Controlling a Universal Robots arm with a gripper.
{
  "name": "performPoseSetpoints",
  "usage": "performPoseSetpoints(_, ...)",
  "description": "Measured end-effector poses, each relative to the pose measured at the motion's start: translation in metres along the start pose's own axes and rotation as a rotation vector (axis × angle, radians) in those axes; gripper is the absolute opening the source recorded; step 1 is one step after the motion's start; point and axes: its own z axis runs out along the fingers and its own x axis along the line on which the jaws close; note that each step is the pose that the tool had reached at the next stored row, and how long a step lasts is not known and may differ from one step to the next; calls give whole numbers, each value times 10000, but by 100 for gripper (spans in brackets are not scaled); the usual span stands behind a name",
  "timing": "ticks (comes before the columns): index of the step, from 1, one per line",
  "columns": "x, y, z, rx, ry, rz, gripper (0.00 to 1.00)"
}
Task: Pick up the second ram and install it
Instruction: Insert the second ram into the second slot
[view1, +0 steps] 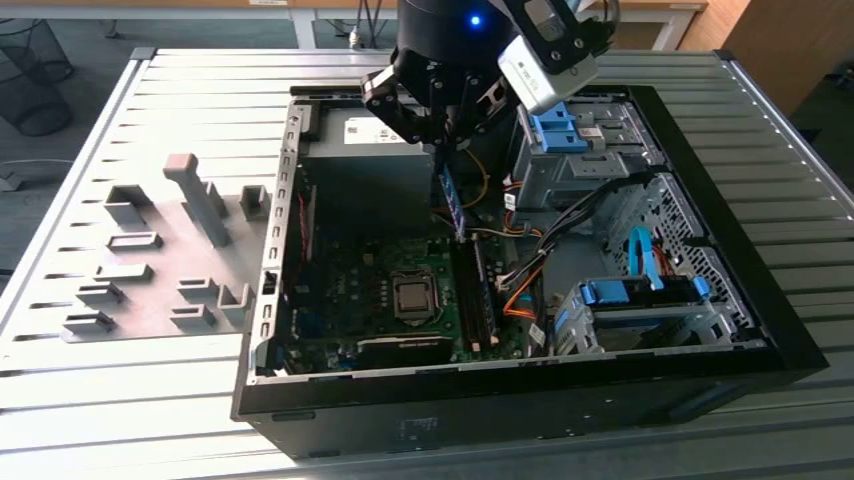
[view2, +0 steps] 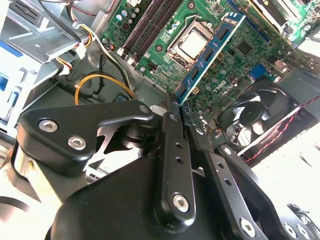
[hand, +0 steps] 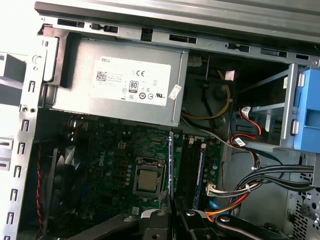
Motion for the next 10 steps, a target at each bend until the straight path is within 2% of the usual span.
performPoseSetpoints(10, 0, 0, 0, -3, 2, -67, 14)
